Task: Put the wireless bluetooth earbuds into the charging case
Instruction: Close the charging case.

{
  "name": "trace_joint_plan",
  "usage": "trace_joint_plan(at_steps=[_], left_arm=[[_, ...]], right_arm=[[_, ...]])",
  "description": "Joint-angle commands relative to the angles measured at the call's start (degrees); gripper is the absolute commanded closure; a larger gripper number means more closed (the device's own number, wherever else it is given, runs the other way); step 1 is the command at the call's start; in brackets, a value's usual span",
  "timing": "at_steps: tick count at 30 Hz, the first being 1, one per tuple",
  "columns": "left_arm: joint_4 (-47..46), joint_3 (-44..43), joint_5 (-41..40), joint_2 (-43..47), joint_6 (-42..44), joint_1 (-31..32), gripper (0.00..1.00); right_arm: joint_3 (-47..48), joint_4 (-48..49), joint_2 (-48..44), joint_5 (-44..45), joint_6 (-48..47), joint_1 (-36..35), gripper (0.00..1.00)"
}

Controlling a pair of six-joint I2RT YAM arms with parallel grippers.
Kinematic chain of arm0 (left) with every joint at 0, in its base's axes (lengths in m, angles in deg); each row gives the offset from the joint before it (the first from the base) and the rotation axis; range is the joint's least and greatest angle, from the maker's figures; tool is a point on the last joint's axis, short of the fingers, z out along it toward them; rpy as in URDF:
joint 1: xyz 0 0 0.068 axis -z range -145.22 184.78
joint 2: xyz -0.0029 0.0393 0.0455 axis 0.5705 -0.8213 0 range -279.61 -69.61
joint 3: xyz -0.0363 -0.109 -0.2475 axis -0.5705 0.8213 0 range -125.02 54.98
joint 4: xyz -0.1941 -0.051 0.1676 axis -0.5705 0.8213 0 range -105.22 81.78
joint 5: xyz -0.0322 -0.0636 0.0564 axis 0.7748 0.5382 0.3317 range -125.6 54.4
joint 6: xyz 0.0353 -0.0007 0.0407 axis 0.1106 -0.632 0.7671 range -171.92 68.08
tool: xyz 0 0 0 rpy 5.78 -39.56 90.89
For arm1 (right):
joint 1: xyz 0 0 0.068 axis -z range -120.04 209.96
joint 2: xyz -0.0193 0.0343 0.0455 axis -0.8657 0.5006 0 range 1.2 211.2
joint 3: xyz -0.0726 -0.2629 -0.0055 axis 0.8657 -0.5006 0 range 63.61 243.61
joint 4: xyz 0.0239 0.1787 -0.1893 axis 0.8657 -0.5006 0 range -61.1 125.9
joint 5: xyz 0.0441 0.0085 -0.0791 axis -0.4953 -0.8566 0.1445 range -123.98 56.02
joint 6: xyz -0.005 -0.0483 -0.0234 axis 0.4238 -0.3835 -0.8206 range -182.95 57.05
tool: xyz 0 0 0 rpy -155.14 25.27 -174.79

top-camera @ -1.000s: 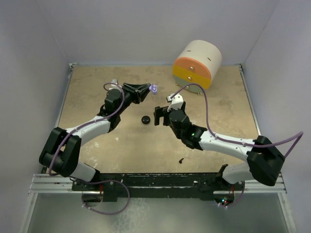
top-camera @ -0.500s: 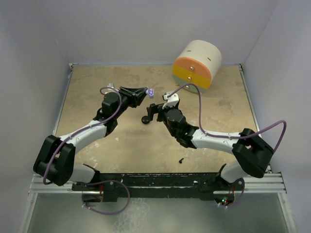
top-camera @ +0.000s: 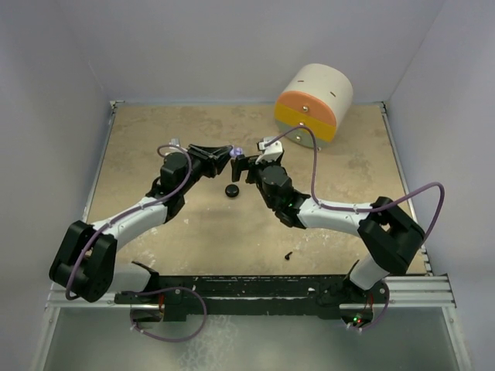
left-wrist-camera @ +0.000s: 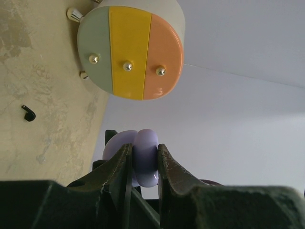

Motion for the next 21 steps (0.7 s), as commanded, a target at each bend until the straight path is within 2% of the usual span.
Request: trace_joint_plan(at_steps=[1,12,17,21], left_arm=[[-0.7,0.6,-0.4,2.5,0.6,0.4,1.00],[-0.8,1.3,0.1,2.2,0.5,0.4,1.00],[-1.3,1.6,0.1,1.3,0.8,0.4,1.00],[-1.5,1.7,0.1,-0.6,3.4,-0.6,1.00]], right_arm=[[3.1,2.2,0.4,3.0,0.2,1.1,0.00],[-0.4,-1.7,-4.8,12.1,2.0,3.2,0.00],[-3.5,-3.3,-9.2,12.2,2.3,4.5,0.00],[-4.7,-9.7,-13.1,9.9,5.7,4.6,0.00]])
